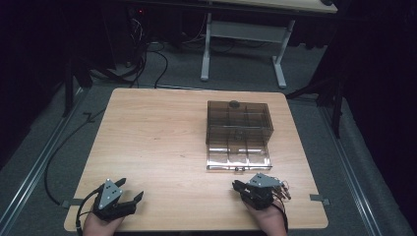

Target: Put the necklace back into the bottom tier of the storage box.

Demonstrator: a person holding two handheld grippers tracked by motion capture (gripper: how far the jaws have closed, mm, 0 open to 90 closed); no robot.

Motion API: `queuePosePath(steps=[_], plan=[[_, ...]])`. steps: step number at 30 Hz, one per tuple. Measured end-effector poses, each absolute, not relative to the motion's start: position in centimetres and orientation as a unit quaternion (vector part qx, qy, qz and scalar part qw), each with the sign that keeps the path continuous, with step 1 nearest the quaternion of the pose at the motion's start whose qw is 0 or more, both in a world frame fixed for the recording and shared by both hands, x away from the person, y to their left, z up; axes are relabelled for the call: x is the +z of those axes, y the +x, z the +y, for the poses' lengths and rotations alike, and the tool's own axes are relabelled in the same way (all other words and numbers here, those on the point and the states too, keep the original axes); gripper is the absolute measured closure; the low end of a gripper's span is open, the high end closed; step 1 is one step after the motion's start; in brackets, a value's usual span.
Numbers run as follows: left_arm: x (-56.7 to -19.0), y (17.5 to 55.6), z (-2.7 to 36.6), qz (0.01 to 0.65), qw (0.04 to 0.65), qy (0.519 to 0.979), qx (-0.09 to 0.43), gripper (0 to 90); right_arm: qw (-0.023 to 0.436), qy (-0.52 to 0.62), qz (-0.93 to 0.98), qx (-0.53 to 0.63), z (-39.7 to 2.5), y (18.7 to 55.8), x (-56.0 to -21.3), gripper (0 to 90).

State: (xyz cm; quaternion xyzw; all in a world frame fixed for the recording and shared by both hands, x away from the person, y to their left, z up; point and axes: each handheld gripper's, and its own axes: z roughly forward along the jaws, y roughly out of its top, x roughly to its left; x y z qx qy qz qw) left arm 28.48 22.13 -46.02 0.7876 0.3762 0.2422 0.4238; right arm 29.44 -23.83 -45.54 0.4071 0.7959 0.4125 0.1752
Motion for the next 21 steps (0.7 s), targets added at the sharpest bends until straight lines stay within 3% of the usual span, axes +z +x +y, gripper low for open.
queuePosePath(steps=[21], plan=[[-46.02, 28.56, 22.18, 0.379, 0.424, 0.787, 0.239, 22.6, 0.18, 0.412, 0.787, 0.423, -24.16, 29.19, -45.14, 83.7]])
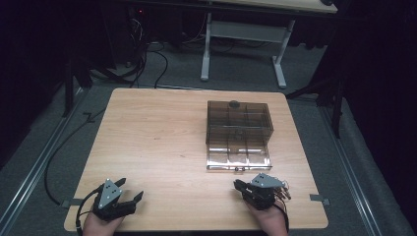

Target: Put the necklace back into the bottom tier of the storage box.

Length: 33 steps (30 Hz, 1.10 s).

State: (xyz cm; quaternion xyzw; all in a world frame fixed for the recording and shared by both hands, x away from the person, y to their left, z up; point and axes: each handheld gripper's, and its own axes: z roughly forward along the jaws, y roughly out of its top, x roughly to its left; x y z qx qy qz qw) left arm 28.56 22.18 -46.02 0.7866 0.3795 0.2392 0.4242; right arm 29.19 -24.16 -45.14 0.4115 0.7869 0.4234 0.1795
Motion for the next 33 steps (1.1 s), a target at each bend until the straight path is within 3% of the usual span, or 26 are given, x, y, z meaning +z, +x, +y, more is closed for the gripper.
queuePosePath(steps=[6, 33], plan=[[-46.0, 28.5, 22.2, 0.38, 0.425, 0.786, 0.24, 22.9, 0.193, 0.418, 0.781, 0.423, -25.1, 29.1, -44.4, 89.5], [-46.0, 28.6, 22.2, 0.381, 0.424, 0.786, 0.24, 23.7, 0.274, 0.539, 0.683, 0.408, -36.6, 25.9, -42.5, 89.7]])
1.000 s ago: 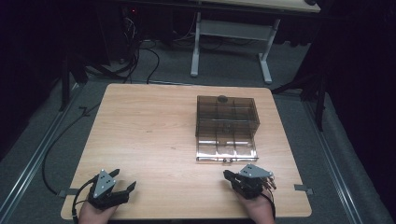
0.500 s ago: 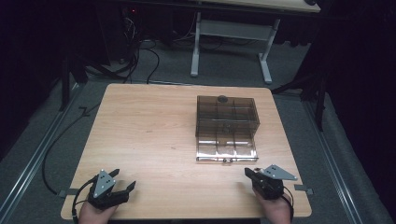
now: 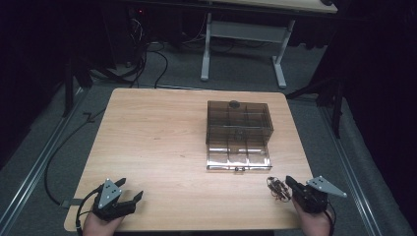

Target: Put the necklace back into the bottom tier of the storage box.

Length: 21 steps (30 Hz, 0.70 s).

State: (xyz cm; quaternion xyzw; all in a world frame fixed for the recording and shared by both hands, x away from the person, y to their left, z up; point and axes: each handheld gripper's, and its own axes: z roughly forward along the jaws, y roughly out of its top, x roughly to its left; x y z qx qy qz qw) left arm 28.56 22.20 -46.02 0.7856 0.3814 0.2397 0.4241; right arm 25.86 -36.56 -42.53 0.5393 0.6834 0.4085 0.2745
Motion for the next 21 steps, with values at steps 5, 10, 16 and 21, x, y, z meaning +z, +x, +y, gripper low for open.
queuePosePath(steps=[5, 10, 16, 21], plan=[[-46.0, 28.6, 22.2, 0.381, 0.423, 0.786, 0.241, 23.7, 0.28, 0.566, 0.675, 0.381, -38.2, 25.5, -43.4, 89.7], [-46.0, 28.6, 22.2, 0.381, 0.422, 0.786, 0.241, 23.7, 0.251, 0.584, 0.689, 0.349, -38.5, 26.5, -45.0, 89.5], [-46.0, 28.6, 22.1, 0.381, 0.421, 0.787, 0.241, 23.7, 0.248, 0.578, 0.702, 0.335, -37.6, 27.0, -45.4, 89.6], [-46.0, 28.6, 22.1, 0.38, 0.421, 0.788, 0.242, 23.8, 0.244, 0.573, 0.709, 0.332, -37.1, 27.3, -45.5, 89.5]])
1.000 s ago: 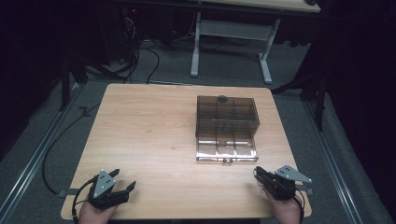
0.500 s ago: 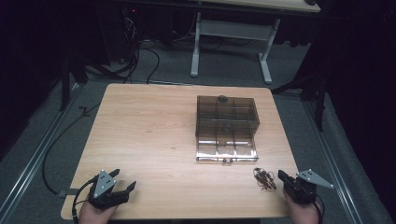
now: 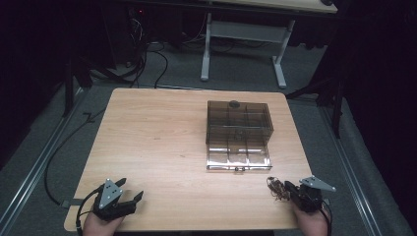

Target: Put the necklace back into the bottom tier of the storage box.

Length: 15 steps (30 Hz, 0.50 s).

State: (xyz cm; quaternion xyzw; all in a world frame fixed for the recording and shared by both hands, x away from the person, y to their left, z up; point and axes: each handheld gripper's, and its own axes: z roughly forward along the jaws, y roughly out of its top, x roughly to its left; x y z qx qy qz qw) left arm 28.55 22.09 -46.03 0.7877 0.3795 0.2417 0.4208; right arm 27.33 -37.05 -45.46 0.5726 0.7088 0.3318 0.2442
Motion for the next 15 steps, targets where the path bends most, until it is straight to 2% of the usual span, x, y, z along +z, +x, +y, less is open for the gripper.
queuePosePath(steps=[15], plan=[[-46.0, 28.6, 22.1, 0.381, 0.418, 0.789, 0.242, 23.9, 0.224, 0.527, 0.749, 0.334, -33.1, 28.4, -45.4, 89.0]])
